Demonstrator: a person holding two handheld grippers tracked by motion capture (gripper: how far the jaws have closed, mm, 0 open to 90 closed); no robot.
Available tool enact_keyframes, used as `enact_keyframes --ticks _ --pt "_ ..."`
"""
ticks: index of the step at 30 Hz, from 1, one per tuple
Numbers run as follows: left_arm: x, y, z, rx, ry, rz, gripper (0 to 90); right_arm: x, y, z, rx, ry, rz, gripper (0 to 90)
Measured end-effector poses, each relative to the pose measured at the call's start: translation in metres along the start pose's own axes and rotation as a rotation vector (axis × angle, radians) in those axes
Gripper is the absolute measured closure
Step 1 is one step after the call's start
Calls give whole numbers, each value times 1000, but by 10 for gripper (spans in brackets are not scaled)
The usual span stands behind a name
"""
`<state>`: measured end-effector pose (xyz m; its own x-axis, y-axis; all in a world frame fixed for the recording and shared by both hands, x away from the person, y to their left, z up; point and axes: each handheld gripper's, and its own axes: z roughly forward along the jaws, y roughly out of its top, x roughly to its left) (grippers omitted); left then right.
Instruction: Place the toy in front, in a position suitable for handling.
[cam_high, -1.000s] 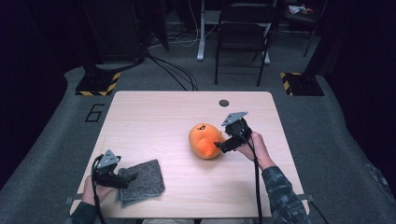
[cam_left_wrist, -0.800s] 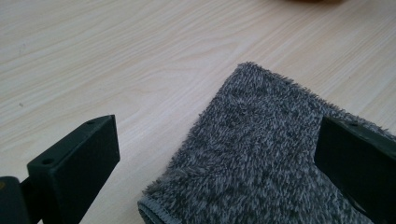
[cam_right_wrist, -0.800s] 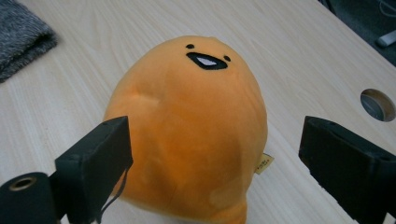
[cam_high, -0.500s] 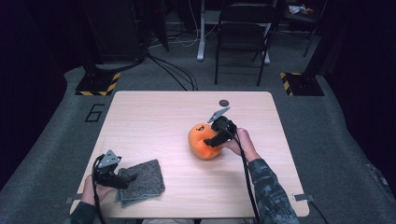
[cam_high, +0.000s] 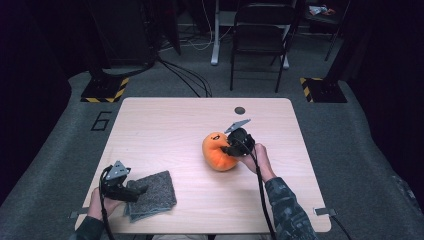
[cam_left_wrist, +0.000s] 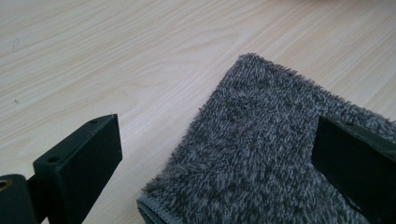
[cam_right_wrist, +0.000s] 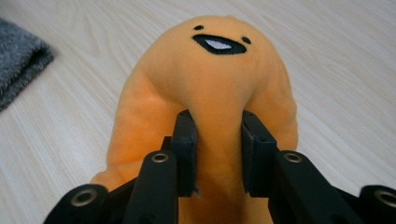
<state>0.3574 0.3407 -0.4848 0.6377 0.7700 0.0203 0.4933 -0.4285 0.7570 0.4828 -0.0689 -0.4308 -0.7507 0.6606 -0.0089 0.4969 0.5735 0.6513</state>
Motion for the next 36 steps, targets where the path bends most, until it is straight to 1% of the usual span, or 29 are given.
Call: enact_keyframes --ticks 2,3,4,6,7,8,9,10,11,12,13,16,19,21,22,23,24,25,26,27,28,29,30,31,32,33,34,35,36 --pt "0 0 0 -2 0 -5 15 3 0 -5 -9 -24 26 706" --pt "0 0 0 -1 2 -2 16 4 1 -8 -15 -39 57 705" --pt "0 0 0 -1 2 -2 16 4 1 -8 -15 -39 57 705" --pt "0 1 0 -1 2 0 15 6 1 -14 -37 -73 108 705" --pt "-1 1 1 0 3 4 16 8 2 -20 -59 -109 171 703" --pt "-1 1 1 0 3 4 16 8 2 -20 -59 -109 171 703" --pt "-1 1 1 3 4 4 16 9 3 -21 -59 -127 203 702" --pt "-2 2 1 3 2 4 16 10 3 -25 -64 -173 272 700" --pt "-3 1 1 -1 2 -5 16 9 3 -25 -74 -192 286 699" --pt "-3 1 2 -2 4 -4 16 9 2 -25 -75 -203 299 697" --pt "-3 1 2 -2 5 2 16 9 2 -24 -76 -210 326 696" --pt "-2 1 2 -2 5 1 16 10 1 -22 -73 -228 342 685" --pt "-2 2 1 9 -2 9 16 11 -2 -19 -74 -233 334 676" --pt "-3 1 2 -3 3 3 16 10 -8 -9 -38 -238 320 650" --pt "-2 1 2 -2 3 2 16 9 -14 -1 -31 -232 310 605" --pt "-2 1 1 7 -1 4 16 8 -14 -2 -33 -237 305 575" --pt "-2 1 1 7 -1 4 16 8 -14 -2 -33 -237 305 575" --pt "-2 1 2 2 2 1 16 6 -13 -6 -37 -216 273 478" --pt "-1 1 1 7 -1 7 16 6 -13 -6 -37 -216 273 478" --pt "-1 1 2 4 1 6 16 5 -12 -8 -33 -221 261 439" --pt "-2 1 2 4 3 7 16 4 -12 -10 -41 -208 225 397" --pt "-2 1 2 11 -3 9 16 4 -10 -17 -47 -208 188 274" --pt "-2 1 2 11 -3 9 16 4 -10 -17 -47 -208 188 274" --pt "-3 1 2 12 -8 -5 16 2 -9 -19 -47 -187 166 264" --pt "-2 1 2 12 -5 4 16 0 -7 -24 -65 -194 118 208" --pt "-2 1 3 12 -3 6 16 0 -7 -24 -65 -194 118 208" --pt "-3 2 3 12 -4 7 16 -2 -6 -25 -61 -174 107 185" --pt "-3 2 3 13 -4 9 16 -6 -3 -25 -43 -150 76 142" --pt "-3 2 3 13 -4 9 16 -6 -3 -25 -43 -150 76 142"
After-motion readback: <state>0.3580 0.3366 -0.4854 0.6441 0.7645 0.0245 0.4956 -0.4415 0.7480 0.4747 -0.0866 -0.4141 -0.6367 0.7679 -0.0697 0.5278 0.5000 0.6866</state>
